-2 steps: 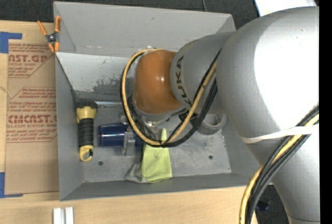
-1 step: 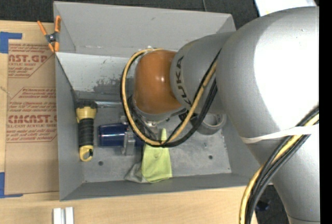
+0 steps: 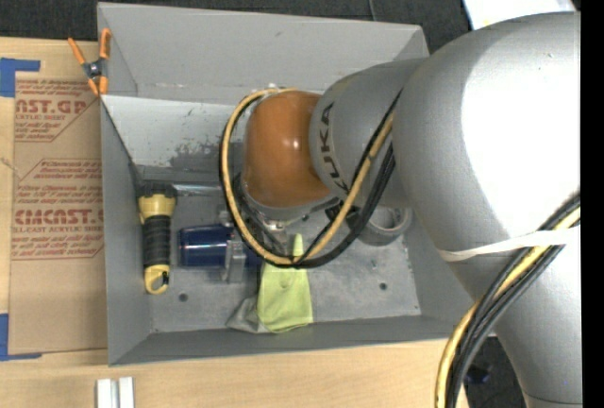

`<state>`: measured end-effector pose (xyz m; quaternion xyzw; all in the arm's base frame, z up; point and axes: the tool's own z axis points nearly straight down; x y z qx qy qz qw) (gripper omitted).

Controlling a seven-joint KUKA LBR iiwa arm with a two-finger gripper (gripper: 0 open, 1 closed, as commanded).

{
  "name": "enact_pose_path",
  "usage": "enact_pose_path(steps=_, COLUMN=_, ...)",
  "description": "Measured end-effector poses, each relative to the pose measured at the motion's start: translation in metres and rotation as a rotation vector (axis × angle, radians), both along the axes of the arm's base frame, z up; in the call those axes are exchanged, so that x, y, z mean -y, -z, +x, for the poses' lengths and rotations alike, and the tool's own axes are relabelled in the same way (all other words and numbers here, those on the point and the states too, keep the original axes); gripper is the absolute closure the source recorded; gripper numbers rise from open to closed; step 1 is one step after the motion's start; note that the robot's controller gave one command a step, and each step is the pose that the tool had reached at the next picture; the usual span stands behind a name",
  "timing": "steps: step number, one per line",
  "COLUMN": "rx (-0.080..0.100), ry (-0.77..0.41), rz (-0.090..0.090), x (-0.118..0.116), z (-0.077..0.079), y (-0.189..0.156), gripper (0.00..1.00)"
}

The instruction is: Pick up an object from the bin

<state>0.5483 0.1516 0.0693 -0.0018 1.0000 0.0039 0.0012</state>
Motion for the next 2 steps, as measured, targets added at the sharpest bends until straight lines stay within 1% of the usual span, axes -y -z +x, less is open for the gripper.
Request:
enact_pose_path(steps=1, rx=0.0, ry=0.0, rz=0.0, x=0.0, z=0.0, y=0.0, gripper=1.0)
enact_pose_path(steps=2, rx=-0.001, ry=0.033, rz=0.002, x=0.0056, z=-0.004, y=0.0, gripper=1.0)
